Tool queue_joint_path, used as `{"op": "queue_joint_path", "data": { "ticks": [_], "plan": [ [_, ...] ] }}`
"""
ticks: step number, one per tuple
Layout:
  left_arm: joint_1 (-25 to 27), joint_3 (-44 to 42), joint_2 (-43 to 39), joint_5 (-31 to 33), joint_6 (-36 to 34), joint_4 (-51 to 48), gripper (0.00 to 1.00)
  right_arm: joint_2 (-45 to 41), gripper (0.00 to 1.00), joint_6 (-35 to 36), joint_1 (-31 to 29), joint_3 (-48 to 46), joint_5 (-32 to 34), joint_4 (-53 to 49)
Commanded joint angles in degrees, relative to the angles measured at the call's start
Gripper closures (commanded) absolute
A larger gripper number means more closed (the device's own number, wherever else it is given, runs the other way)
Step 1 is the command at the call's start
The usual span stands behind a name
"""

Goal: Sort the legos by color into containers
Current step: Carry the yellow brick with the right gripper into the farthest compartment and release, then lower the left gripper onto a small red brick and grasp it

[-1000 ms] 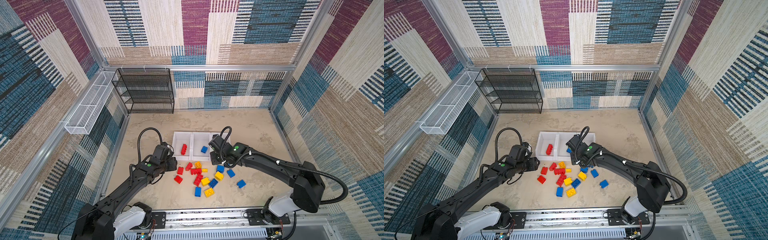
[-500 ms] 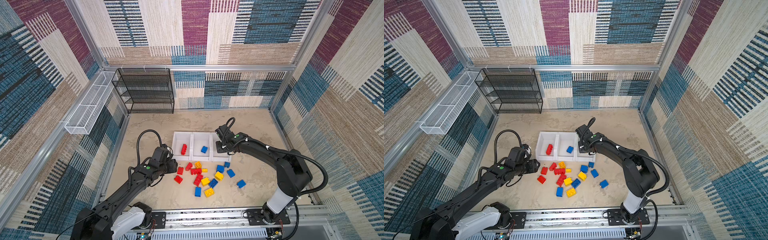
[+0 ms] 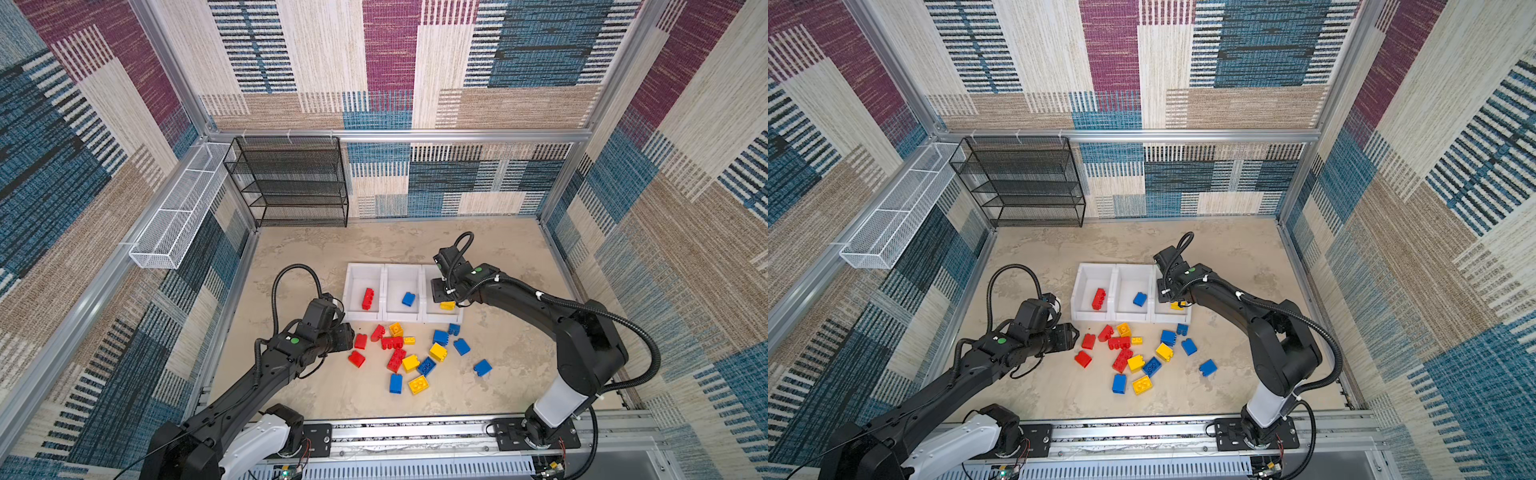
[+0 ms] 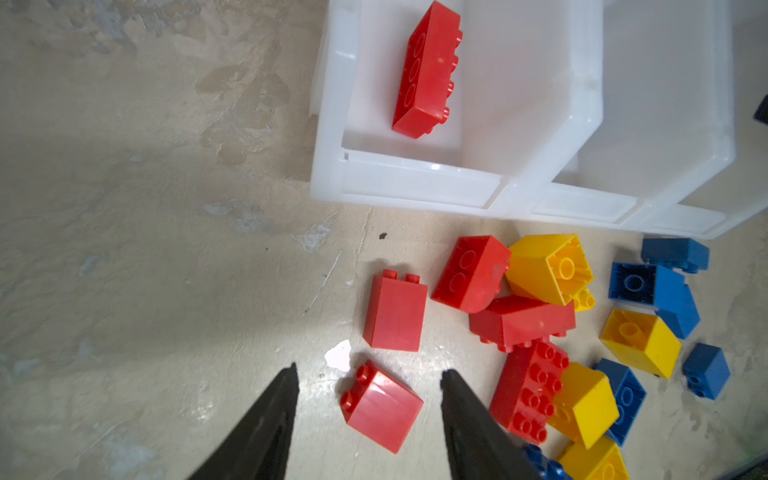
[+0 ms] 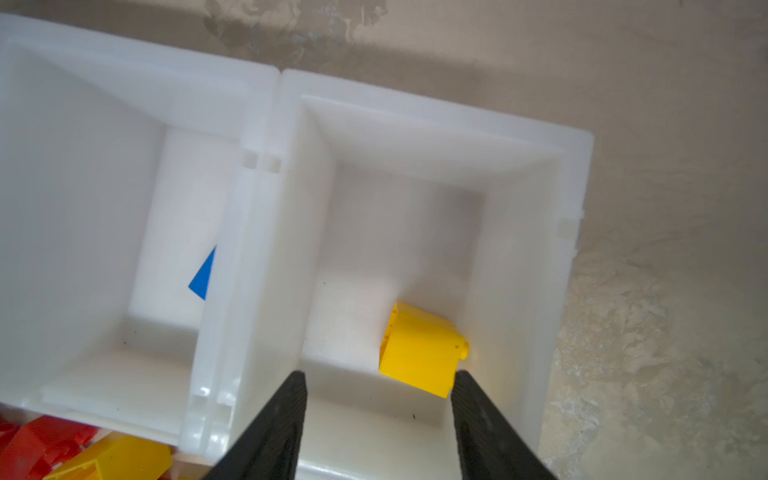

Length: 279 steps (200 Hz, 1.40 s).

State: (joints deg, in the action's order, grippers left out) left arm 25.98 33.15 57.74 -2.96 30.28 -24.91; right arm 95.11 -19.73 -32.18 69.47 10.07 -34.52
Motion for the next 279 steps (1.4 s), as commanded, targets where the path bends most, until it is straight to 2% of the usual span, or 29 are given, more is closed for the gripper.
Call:
{"op": "queue_joint_path", "data": {
  "ticks": [1,62,110,166,237,279],
  "plan": [
    [0.88,-0.36,-0.19,0.28,1.05,-0.98,0.41,-2.13,0.4,-1.22,0.0,0.42,-0.17,0.38],
    [7.74,-0.71,3.05,4.57,4.06,-3.8,0.35,-7.59,0.4,-3.53,0.0,-2.13,-1.97,0.33],
    [13.22,0.0,8.81,7.97,10.01,-4.84,0.32,-9.48,0.39,-4.45,0.0,-4.71,-3.16,1.16],
    [14.45,2.76,15.27,11.09,15.15,-5.02,0.31,-11.02,0.39,-5.24,-0.06,-7.04,-4.44,2.08],
    [14.54,5.43,19.99,12.28,16.95,-4.71,0.36,-13.32,0.39,-5.76,-0.07,-10.38,-4.99,3.23],
    [14.75,3.71,19.69,12.31,18.31,-5.53,0.49,-13.9,0.4,-5.81,-0.01,-11.76,-5.7,3.98]
  ]
}}
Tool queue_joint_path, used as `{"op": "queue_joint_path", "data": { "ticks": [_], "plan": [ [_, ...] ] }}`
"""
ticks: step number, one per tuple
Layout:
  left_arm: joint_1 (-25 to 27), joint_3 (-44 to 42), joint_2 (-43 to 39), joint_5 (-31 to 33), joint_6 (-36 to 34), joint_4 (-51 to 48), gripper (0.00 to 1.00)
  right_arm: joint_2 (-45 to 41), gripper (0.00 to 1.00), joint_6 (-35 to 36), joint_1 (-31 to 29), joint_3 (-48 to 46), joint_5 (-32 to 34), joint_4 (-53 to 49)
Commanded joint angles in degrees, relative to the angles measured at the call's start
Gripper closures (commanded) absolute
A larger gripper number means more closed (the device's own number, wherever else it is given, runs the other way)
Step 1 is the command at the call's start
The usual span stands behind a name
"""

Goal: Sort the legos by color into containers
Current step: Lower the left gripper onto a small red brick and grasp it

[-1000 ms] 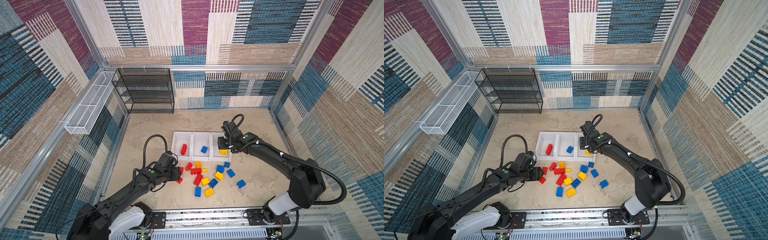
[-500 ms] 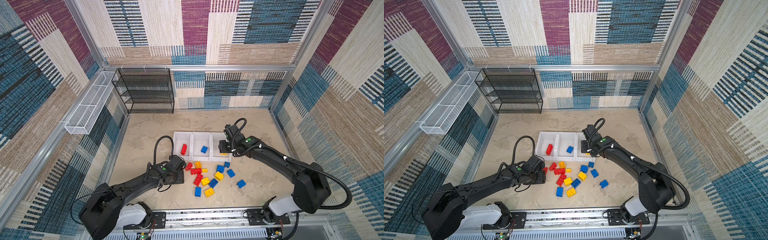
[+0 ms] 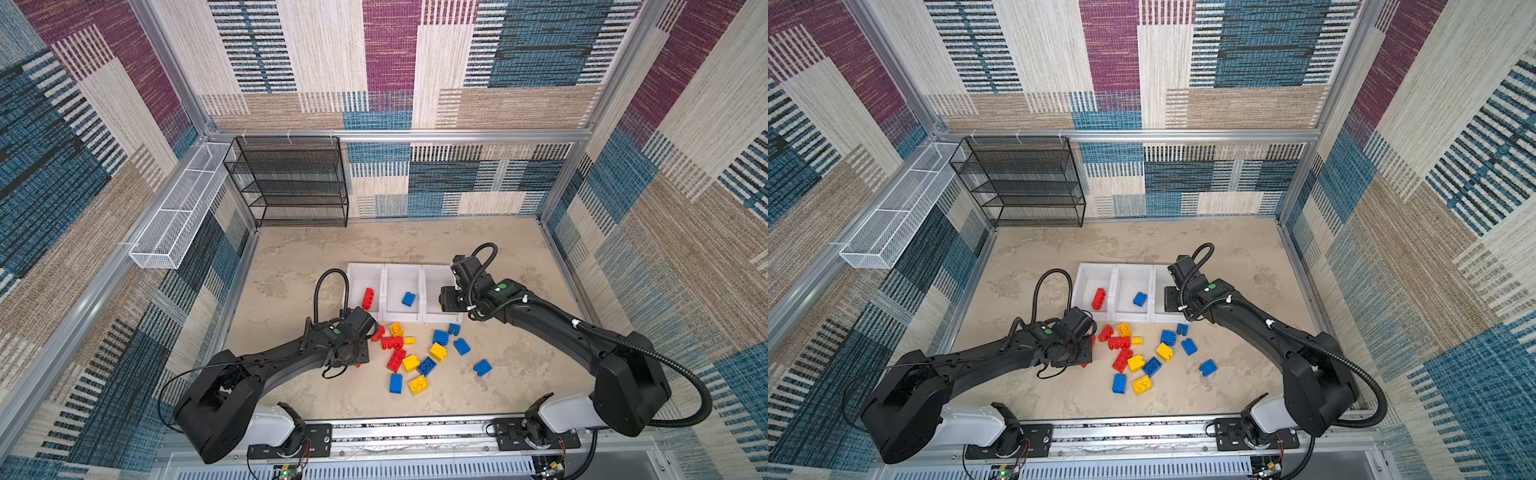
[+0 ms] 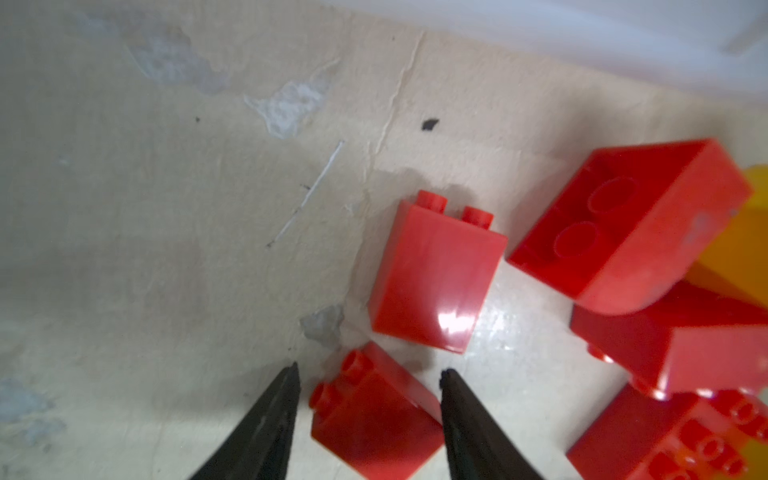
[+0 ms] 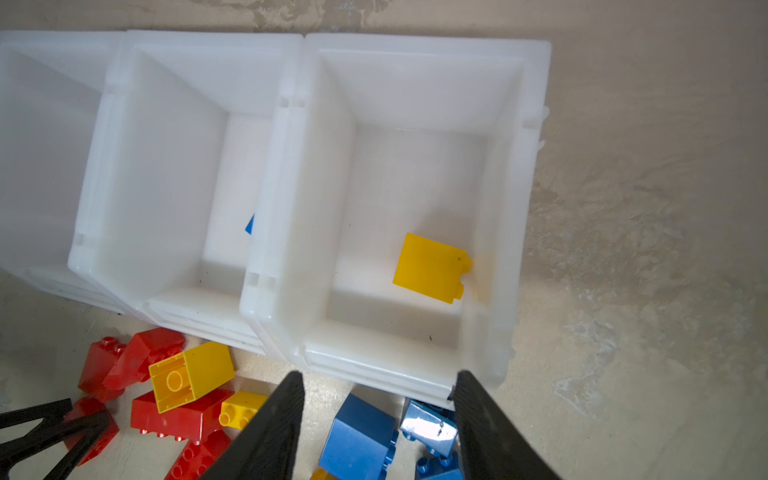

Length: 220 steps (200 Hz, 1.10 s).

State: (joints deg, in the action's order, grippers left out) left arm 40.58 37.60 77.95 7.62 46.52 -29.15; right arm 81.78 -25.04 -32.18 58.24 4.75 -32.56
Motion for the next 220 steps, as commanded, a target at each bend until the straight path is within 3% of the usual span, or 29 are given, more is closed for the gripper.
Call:
{"op": "queue_joint_path", "data": {
  "ticks": [1,82,114,139,186,220],
  "plan": [
    [0.18,-0.81,-0.61,1.76,2.07,-1.32,0.49,-0.57,0.4,-0.47,-0.04,-0.55,-0.38,2.03],
    [1.34,-3.27,-3.35,2.23,1.93,-4.17,0.64,-1.02,0.42,-0.73,-0.05,-2.23,-0.98,3.29],
    [2.04,-2.99,-2.85,2.04,1.91,-5.05,0.5,-1.27,0.42,-0.72,0.0,-2.43,-1.01,3.19],
    [2.79,-2.45,-3.06,2.22,1.99,-6.08,0.49,-1.29,0.42,-0.8,-0.07,-2.55,-0.89,3.2],
    [3.92,-1.75,-1.95,2.11,1.53,-6.07,0.68,-1.73,0.43,-0.97,-0.07,-2.61,-0.89,2.94],
    [4.25,0.75,-2.46,2.18,-0.47,-6.08,0.74,-2.4,0.44,-0.81,-0.02,-2.35,-0.47,2.17]
  ]
}}
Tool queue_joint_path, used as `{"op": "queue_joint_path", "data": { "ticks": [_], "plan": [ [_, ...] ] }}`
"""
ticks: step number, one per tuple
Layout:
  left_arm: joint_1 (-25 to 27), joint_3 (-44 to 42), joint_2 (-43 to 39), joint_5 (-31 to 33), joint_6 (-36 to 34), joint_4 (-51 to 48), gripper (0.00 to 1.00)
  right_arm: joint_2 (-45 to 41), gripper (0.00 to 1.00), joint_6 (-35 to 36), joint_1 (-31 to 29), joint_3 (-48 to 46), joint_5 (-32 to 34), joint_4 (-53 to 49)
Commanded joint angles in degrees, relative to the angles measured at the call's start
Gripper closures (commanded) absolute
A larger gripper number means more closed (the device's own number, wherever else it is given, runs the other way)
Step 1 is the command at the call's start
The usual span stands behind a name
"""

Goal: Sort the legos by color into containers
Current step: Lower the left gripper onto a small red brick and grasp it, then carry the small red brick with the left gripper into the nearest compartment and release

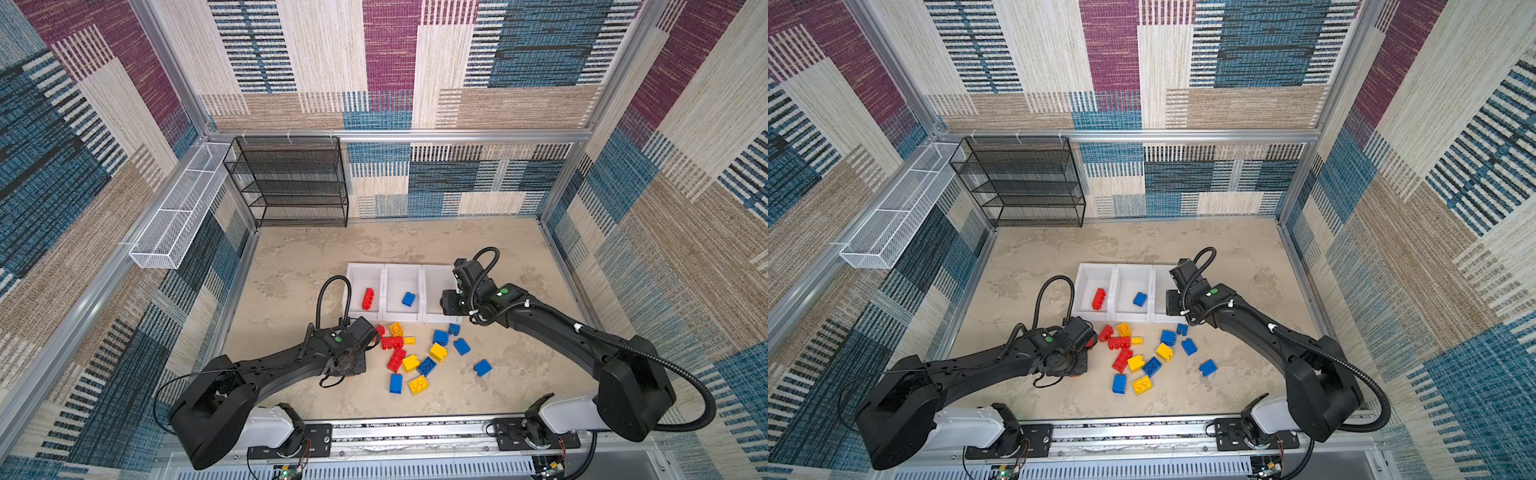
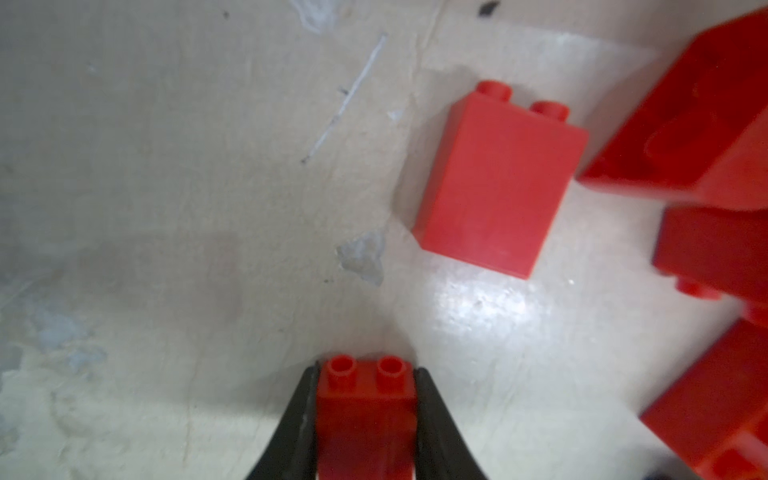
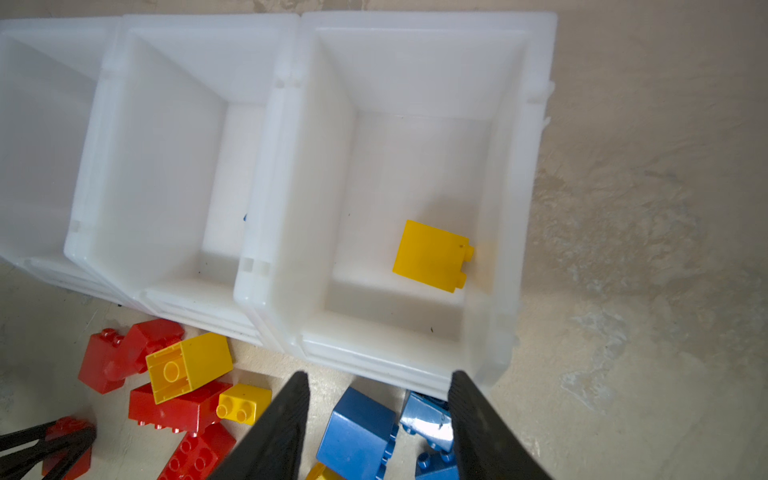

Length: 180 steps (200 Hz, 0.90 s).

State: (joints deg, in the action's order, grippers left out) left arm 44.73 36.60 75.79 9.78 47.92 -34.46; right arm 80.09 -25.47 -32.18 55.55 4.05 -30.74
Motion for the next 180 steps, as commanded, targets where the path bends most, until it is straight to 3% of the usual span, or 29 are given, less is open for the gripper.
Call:
{"op": "queue_joint_path", "data": {
  "ticks": [1,43,128,180],
  "plan": [
    [0.09,1.91,-0.34,0.0,-1.95,-0.78,0.74,-0.72,0.44,-0.37,-0.06,0.34,0.24,0.35],
    [-0.95,11.37,0.68,3.52,-9.89,-2.53,0.75,-1.6,0.44,-0.46,-0.01,1.24,0.95,-0.99],
    [-15.13,33.51,19.16,-2.04,-25.78,0.89,0.74,-4.54,0.45,-2.2,-0.04,0.14,1.92,-2.57],
    [-19.3,36.14,25.32,-4.66,-27.97,2.91,0.7,-4.91,0.46,-3.72,-0.07,-1.53,1.22,-2.92]
  ]
}}
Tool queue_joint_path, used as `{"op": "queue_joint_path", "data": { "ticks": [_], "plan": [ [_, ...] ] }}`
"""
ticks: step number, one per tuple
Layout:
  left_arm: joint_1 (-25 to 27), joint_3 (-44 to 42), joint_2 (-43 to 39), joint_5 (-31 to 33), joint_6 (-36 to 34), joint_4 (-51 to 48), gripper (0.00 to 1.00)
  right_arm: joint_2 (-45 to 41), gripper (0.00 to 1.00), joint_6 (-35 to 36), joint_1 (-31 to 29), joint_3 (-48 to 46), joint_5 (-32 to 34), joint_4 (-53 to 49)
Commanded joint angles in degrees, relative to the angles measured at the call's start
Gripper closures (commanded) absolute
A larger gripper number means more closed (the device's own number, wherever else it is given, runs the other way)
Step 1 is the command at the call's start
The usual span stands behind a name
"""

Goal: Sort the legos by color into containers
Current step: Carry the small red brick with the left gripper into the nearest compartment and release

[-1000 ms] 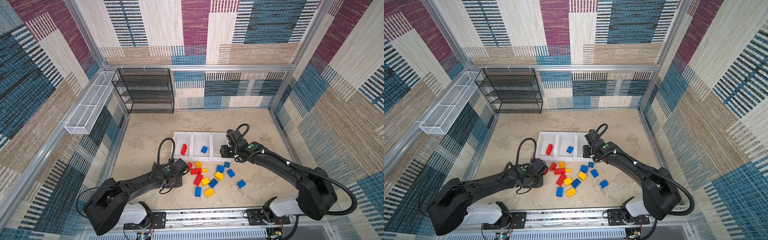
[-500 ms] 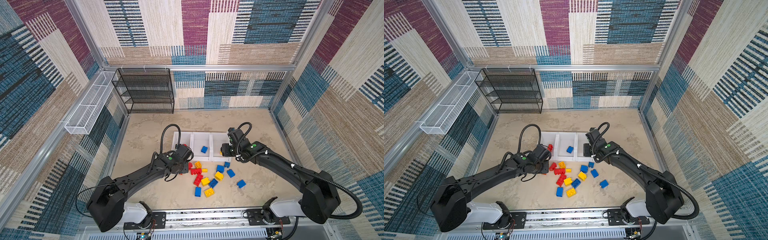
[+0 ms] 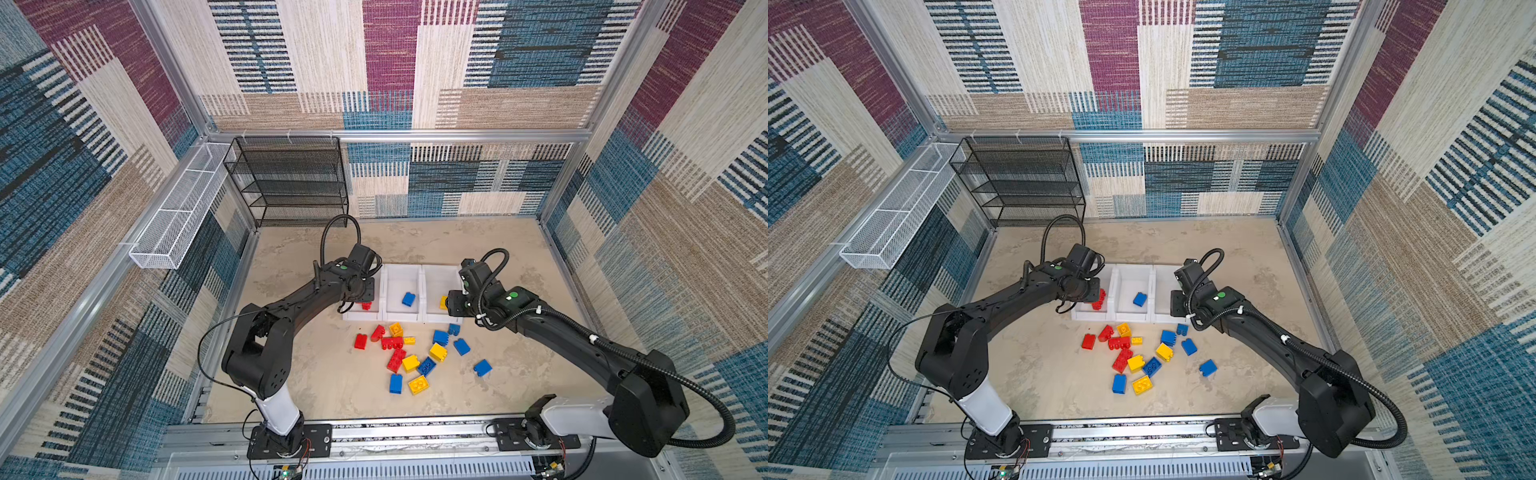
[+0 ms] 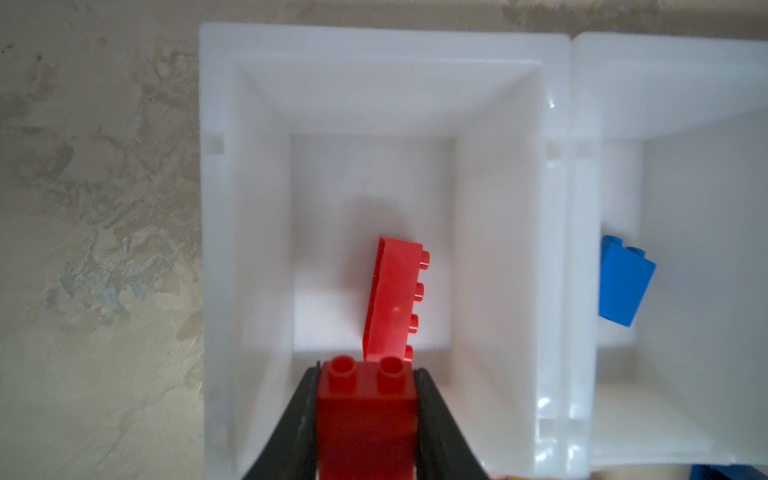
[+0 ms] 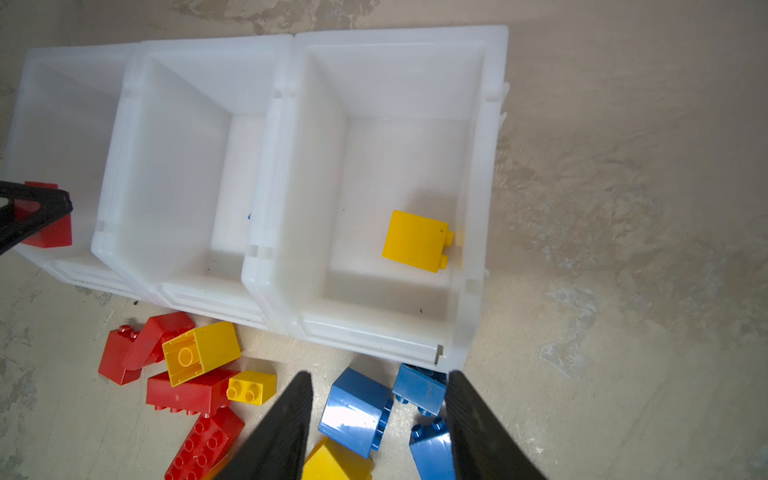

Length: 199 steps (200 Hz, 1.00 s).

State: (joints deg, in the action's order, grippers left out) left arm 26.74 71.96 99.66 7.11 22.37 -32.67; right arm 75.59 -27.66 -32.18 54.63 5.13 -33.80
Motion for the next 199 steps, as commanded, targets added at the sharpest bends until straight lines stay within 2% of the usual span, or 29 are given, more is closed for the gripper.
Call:
{"op": "queue_joint_path", "data": {
  "ticks": [1,27,59,116,199],
  "plan": [
    [-1.33,0.79,1.57,-2.01,-2.42,1.16,0.7,-0.52,0.46,-1.53,-0.07,-0.64,0.19,0.18],
    [-1.6,1.25,1.84,-2.54,-2.72,0.74,0.53,-0.74,0.46,-1.71,-0.07,-0.84,0.39,0.33],
    [-1.56,0.64,-0.22,-3.7,-2.42,1.04,0.43,-0.18,0.45,-1.34,-0.07,-0.32,0.21,0.27],
    [-1.58,-3.49,-9.07,-4.92,-1.55,1.4,0.41,-0.74,0.45,-1.17,-0.07,-0.49,0.15,0.14],
    [-1.53,-23.38,-30.6,-2.65,3.09,4.94,0.41,0.0,0.46,-1.25,-0.48,-1.11,-1.35,0.67]
  ]
}}
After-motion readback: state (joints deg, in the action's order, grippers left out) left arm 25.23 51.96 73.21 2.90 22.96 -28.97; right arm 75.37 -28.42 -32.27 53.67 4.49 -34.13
